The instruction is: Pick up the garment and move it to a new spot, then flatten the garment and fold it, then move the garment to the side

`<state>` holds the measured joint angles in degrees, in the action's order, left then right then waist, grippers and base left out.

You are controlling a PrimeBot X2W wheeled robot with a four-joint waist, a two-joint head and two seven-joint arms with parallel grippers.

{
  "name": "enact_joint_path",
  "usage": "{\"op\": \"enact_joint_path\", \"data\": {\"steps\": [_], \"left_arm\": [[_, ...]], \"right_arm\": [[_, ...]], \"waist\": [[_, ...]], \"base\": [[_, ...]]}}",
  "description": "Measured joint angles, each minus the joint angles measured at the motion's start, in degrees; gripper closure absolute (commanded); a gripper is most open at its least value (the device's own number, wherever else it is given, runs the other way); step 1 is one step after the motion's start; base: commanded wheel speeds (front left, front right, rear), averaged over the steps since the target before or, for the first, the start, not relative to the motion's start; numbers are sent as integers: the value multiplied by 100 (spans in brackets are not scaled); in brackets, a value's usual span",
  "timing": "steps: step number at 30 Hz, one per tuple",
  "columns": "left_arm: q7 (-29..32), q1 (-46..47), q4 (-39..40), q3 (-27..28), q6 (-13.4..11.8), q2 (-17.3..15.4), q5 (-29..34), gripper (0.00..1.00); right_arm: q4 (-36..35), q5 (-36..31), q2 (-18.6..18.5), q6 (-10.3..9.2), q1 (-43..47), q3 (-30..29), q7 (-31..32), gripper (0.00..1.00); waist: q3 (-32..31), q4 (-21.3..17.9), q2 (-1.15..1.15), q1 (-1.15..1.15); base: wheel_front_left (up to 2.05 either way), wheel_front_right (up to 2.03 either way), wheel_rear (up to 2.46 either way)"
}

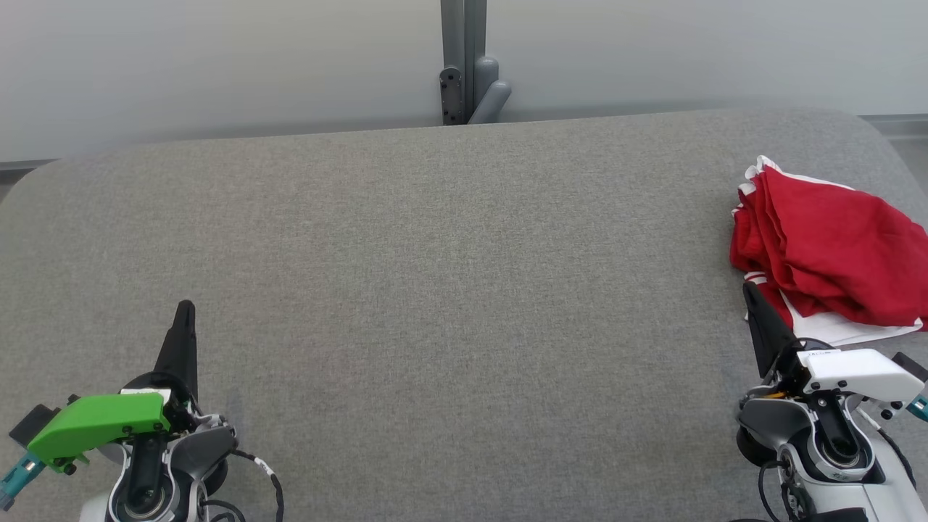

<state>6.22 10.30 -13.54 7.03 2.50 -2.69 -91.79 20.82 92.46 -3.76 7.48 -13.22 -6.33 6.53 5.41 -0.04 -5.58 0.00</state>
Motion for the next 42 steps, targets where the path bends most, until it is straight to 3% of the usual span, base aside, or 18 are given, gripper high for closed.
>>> {"op": "enact_joint_path", "data": {"steps": [42], "left_arm": [[0,0,0,0,0,0,0,100]], "right_arm": [[-4,67,-38,0,1,68,-53,100]], "waist": [[0,0,0,0]], "base": [[0,0,0]]}}
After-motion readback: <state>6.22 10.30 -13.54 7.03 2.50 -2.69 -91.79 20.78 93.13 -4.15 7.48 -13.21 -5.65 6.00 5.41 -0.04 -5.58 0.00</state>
